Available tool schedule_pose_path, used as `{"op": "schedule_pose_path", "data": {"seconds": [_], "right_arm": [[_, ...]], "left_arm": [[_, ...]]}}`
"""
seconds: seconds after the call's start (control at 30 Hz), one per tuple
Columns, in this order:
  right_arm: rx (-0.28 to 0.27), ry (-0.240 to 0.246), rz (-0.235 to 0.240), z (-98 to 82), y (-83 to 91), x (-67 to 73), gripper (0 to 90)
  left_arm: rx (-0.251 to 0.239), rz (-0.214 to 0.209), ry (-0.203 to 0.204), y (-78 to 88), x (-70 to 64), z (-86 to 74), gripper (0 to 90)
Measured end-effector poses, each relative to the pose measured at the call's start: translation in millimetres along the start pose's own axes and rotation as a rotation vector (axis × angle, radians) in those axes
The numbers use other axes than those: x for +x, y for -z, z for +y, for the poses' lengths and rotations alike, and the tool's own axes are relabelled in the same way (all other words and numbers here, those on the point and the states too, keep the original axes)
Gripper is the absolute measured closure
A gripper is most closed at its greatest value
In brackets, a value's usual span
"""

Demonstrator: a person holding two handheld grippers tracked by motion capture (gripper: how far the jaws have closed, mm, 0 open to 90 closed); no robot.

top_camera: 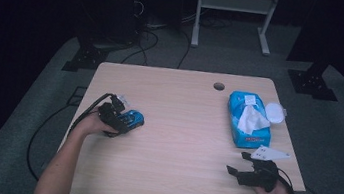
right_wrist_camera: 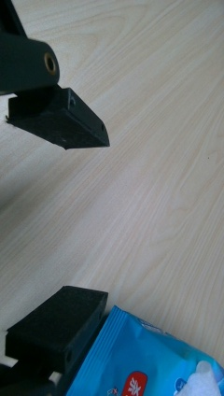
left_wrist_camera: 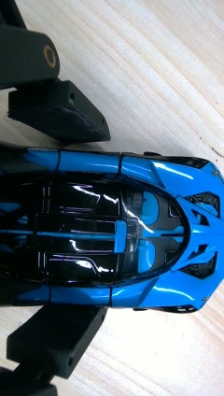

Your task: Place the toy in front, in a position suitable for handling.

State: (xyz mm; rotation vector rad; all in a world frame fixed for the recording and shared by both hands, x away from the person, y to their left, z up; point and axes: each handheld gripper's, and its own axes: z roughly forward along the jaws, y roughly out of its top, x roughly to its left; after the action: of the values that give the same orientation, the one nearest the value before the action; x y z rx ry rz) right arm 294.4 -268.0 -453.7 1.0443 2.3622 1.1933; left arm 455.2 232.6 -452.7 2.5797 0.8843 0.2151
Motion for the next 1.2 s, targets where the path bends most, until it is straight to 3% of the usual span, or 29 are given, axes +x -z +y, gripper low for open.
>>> {"op": "schedule_pose_path", "data": {"seconds": [0.17,0.27,0.43,0.9,1.03,1.2], "right_arm": [[0.005,0.001,0.002,0.0,-1.0,-0.2,20.3],[0.005,0.006,-0.002,-0.1,-0.1,0.8,20.6],[-0.001,-0.007,0.001,-0.9,1.2,-1.4,20.6],[-0.005,-0.006,-0.004,-1.5,2.2,-2.5,20.6],[-0.007,-0.007,-0.006,-1.1,2.9,-1.7,20.6],[-0.008,-0.008,-0.006,-1.1,3.0,-2.2,20.6]], "left_arm": [[0.072,-0.01,-0.029,-1.1,0.2,7.7,15.3],[0.06,-0.014,-0.041,-0.2,-1.6,11.2,24.7],[0.12,0.006,-0.022,-1.0,-4.3,19.4,25.5],[0.109,0.023,-0.026,2.0,-5.2,16.6,25.7],[0.09,0.047,-0.011,8.1,-2.8,14.8,27.8],[0.083,0.047,0.008,13.0,0.8,10.5,27.9]]}}
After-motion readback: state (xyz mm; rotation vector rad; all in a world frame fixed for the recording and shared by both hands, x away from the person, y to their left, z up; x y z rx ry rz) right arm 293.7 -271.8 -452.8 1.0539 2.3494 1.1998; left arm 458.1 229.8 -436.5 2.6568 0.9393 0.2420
